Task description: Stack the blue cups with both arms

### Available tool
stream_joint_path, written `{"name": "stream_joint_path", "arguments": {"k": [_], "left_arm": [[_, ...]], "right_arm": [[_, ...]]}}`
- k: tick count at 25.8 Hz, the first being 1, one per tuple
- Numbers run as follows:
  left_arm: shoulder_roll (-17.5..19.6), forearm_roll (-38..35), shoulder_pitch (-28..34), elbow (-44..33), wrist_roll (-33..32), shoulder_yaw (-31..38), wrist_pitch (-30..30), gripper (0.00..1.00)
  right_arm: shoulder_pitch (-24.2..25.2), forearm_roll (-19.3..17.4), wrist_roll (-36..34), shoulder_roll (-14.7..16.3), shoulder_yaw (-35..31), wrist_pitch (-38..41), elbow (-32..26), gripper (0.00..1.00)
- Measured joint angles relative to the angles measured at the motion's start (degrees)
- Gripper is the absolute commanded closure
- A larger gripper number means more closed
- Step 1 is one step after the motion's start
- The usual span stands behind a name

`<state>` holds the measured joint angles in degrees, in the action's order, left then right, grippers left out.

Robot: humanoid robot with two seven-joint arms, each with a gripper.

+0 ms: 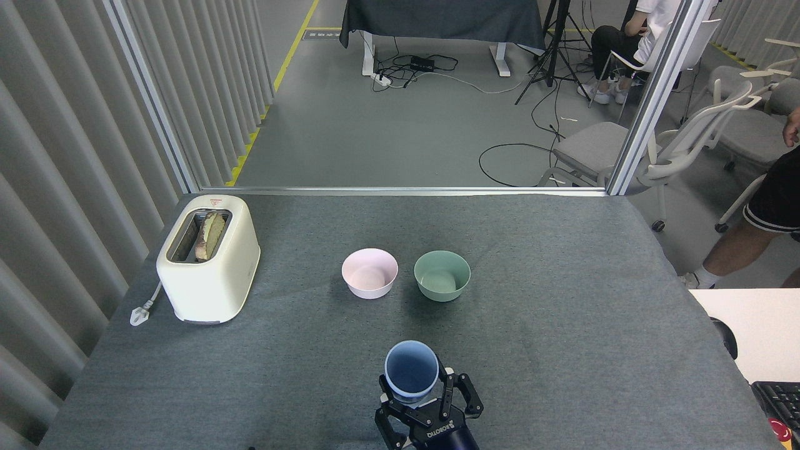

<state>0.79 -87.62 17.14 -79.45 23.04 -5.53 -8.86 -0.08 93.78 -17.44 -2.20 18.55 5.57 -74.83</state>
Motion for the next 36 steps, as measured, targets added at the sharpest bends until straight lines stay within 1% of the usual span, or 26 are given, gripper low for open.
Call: {"name": "stream_joint_path", "arguments": {"k": [4, 7, 10, 13, 15, 18, 22, 25, 29, 36], "left_arm": [[0.0, 0.0, 0.0, 0.0, 0.0, 0.0, 0.0, 0.00], [0.0, 0.0, 0.0, 0.0, 0.0, 0.1, 0.0, 0.00], [0.1, 0.0, 0.1, 0.0, 0.0, 0.1, 0.0, 0.00], [0.0, 0.1, 0.1, 0.0, 0.1, 0.1, 0.0, 0.00], [0.0, 0.1, 0.1, -0.1, 0.1, 0.1, 0.1, 0.00], [0.0, 0.1, -0.1, -0.1, 0.1, 0.1, 0.1, 0.00], [0.0, 0.1, -0.4, -0.2, -0.2, 0.2, 0.0, 0.00], [0.0, 0.1, -0.5, -0.3, -0.3, 0.4, 0.0, 0.00], [0.0, 0.9, -0.6, -0.5, -0.3, 2.2, 0.1, 0.00], [0.3, 1.9, 0.5, -3.9, -0.5, 5.8, 0.2, 0.00]], "right_arm": [[0.0, -0.8, -2.5, -0.1, -0.1, 0.1, -1.2, 0.00], [0.0, -3.0, -6.2, 0.3, -0.6, 0.2, -4.0, 0.00], [0.3, -5.4, -7.8, 1.0, -5.0, 0.0, -7.1, 0.00], [1.2, -7.0, -8.0, 2.2, -13.0, 0.8, -8.4, 0.00], [3.4, -7.6, -8.1, 4.0, -18.0, 2.9, -8.3, 0.00], [9.2, -8.7, -8.5, 6.4, -23.9, 7.4, -8.1, 0.00], [17.4, -10.0, -8.7, 7.2, -29.4, 11.5, -8.0, 0.00], [21.9, -10.3, -8.8, 7.2, -31.3, 12.6, -8.0, 0.00], [24.5, -10.4, -8.8, 7.3, -32.0, 13.1, -8.2, 0.00], [25.3, -10.5, -8.9, 7.5, -32.1, 13.2, -9.5, 0.00]]}}
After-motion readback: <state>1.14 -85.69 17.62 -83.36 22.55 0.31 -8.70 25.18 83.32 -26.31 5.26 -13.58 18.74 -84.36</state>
